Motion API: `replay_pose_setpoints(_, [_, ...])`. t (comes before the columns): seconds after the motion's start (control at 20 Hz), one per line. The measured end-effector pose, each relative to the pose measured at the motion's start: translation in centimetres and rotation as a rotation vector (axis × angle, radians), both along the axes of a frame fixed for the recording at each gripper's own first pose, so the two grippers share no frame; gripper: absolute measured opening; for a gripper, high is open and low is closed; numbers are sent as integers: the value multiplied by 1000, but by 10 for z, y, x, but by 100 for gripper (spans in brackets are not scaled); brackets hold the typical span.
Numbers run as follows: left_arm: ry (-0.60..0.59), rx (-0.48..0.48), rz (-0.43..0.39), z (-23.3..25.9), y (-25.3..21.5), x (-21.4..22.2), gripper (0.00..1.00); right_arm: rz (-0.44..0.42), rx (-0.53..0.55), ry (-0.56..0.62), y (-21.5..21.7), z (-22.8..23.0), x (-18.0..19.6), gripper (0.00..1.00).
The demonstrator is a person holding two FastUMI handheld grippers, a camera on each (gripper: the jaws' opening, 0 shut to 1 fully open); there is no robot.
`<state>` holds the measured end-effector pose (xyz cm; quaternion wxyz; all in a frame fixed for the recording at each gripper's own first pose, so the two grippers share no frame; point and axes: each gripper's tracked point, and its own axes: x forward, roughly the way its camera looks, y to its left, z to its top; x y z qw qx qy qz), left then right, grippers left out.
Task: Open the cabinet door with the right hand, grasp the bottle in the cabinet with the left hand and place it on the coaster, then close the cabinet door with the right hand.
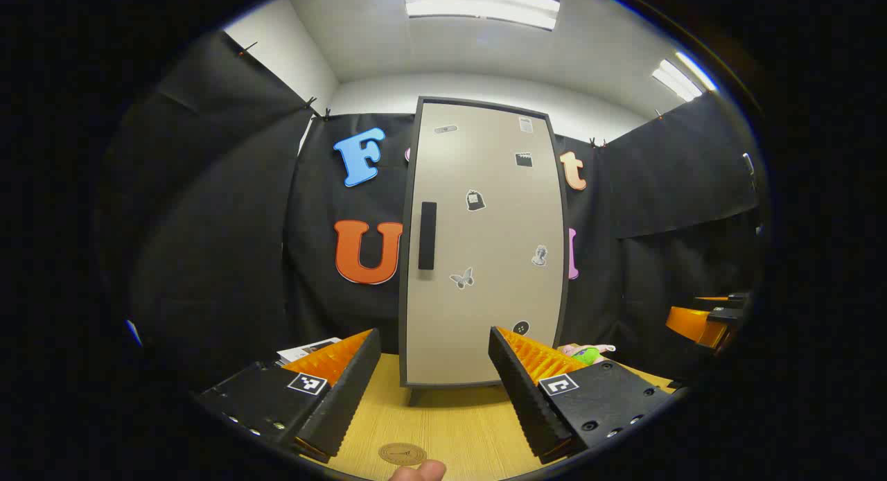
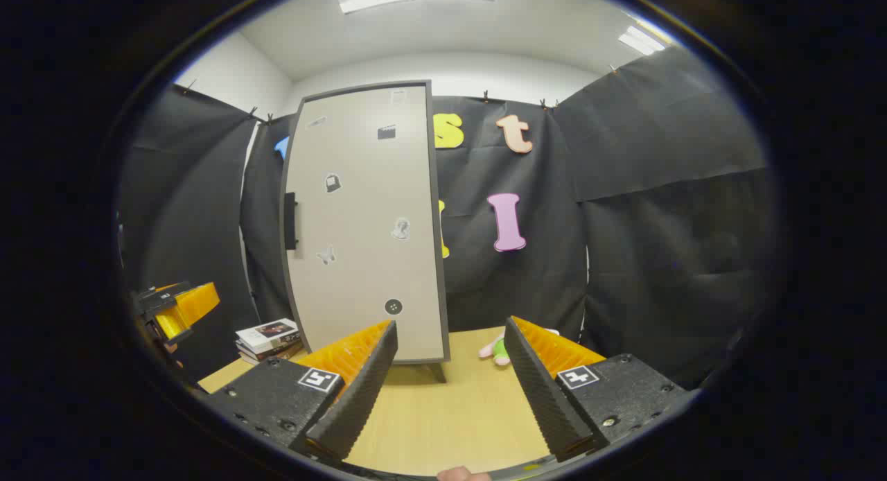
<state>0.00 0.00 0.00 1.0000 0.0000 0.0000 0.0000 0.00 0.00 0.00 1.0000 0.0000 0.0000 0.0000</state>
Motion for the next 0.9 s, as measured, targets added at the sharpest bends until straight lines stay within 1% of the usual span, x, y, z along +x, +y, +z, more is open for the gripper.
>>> replay_pose_setpoints(0.05, [3, 2, -1, -1, 0, 0, 95, -1, -1, 1, 0, 0, 0, 95])
replay_pose_setpoints(0.9, [-6, 2, -7, 0, -1, 5, 95, -8, 0, 6, -2, -3, 4, 94])
